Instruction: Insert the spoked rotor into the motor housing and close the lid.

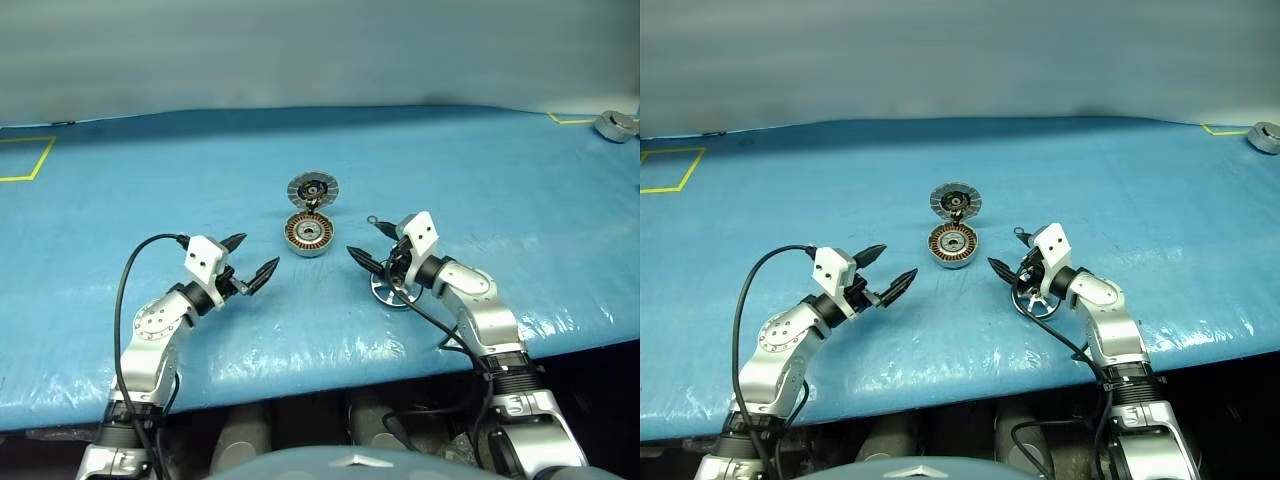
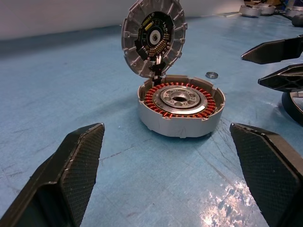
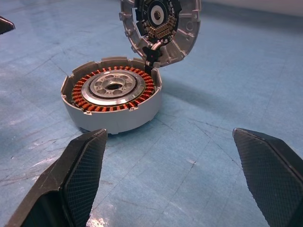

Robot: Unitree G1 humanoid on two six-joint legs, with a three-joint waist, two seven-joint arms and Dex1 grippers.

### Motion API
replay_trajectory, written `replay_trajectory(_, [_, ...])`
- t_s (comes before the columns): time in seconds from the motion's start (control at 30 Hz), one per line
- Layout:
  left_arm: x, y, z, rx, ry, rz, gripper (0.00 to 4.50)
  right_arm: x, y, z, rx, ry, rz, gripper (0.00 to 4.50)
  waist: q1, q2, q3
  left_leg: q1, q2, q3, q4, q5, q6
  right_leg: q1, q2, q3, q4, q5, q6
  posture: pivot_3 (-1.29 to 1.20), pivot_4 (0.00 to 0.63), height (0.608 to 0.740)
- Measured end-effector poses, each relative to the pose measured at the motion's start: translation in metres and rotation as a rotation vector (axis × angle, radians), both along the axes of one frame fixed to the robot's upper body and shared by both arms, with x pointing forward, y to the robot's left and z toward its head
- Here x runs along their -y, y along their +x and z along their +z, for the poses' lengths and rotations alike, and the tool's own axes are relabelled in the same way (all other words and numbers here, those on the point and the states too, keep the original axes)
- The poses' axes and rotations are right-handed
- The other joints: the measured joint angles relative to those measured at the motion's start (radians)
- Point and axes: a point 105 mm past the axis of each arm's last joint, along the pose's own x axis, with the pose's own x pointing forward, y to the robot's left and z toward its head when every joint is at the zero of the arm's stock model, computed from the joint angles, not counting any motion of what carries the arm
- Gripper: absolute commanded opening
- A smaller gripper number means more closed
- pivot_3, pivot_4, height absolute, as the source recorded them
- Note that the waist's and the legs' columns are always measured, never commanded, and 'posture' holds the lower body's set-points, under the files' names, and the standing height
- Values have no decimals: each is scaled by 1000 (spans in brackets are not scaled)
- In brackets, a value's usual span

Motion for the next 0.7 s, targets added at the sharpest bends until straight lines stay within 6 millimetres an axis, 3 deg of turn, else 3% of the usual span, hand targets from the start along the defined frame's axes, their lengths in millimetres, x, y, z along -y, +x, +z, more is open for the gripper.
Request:
replay_trajectory(0.13, [3,4,1,10,87,-58,4500,0,0,0,2,1,-1,4471,0,0,0,0,0,0,0,0,0,0,0,0,0,0,0,0,150,740])
replay_trajectory(0.23, [4,17,2,19,288,-168,4500,-1,0,1,12,7,0,4471,3,0,0,0,0,-1,1,0,0,0,1,0,1,0,0,0,150,740])
replay_trajectory(0.47, [24,51,26,82,660,-454,4500,-4,1,-2,17,26,-14,4471,5,0,0,-2,-1,-1,0,0,0,-1,1,-1,0,3,4,0,150,740])
replay_trajectory(0.57, [28,68,46,97,847,-569,4500,-6,1,-2,17,32,-10,4471,0,0,1,-2,-1,0,-1,0,0,-1,0,0,-1,3,4,0,150,740])
replay_trajectory(0.7, [41,78,62,97,1009,-706,4500,-5,2,-1,20,30,-14,4471,-5,0,1,-2,-1,0,-2,-1,2,-2,0,0,-1,2,3,0,150,740])
